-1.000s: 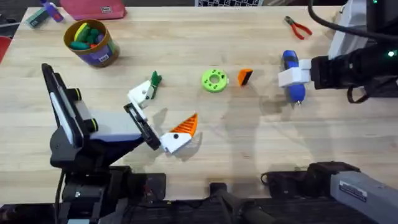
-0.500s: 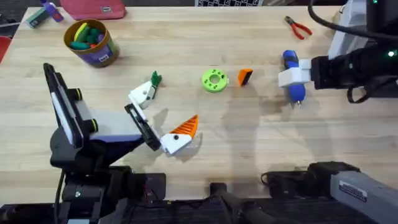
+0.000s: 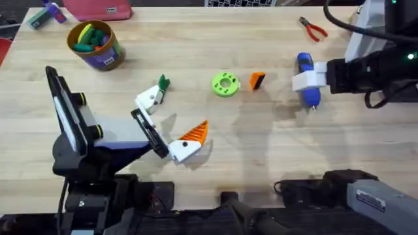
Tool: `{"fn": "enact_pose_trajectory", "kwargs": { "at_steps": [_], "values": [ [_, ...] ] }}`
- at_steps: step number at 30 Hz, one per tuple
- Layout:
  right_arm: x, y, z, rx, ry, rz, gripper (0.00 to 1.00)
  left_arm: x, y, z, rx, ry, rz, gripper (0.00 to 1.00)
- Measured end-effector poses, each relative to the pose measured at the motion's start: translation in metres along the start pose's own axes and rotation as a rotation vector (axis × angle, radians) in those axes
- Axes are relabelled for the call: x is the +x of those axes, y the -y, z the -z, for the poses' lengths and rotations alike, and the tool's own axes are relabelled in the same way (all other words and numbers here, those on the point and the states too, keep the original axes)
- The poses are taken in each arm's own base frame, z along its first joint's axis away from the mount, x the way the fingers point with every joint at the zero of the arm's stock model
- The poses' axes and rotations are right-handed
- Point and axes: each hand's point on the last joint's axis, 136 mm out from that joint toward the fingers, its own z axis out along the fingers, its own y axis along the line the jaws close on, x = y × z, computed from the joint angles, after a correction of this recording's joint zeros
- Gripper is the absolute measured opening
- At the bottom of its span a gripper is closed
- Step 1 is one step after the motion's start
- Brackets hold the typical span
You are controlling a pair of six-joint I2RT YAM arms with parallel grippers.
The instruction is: Pick up the gripper from the table and insert it into the empty holder that is missing its gripper. Then pick up a screw, insert it into the mounting hole, and use the screwdriver to tighten it. Finally, clean up the table by picking up the vegetable and placing it into the bucket.
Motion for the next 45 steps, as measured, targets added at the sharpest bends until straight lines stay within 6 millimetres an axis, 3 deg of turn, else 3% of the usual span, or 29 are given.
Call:
{"fn": "enact_pose_trajectory", "kwargs": {
  "at_steps": [13, 25, 35, 45],
  "values": [
    [0.0, 0.0, 0.0, 0.0, 0.001, 0.0, 0.994, 0.0, 0.0, 0.0, 0.0, 0.0, 0.0, 0.985],
    [-0.018, -0.003, 0.001, -0.003, 0.071, 0.008, 0.992, 0.0, 0.0, 0.0, 0.0, 0.0, 0.0, 0.985],
    [-0.042, -0.049, 0.015, -0.057, 0.062, 0.1, 0.994, 0.0, 0.0, 0.0, 0.0, 0.0, 0.0, 0.985],
    [-0.068, -0.083, -0.009, -0.039, -0.087, 0.147, 0.994, 0.0, 0.0, 0.0, 0.0, 0.0, 0.0, 0.985]
  ]
}}
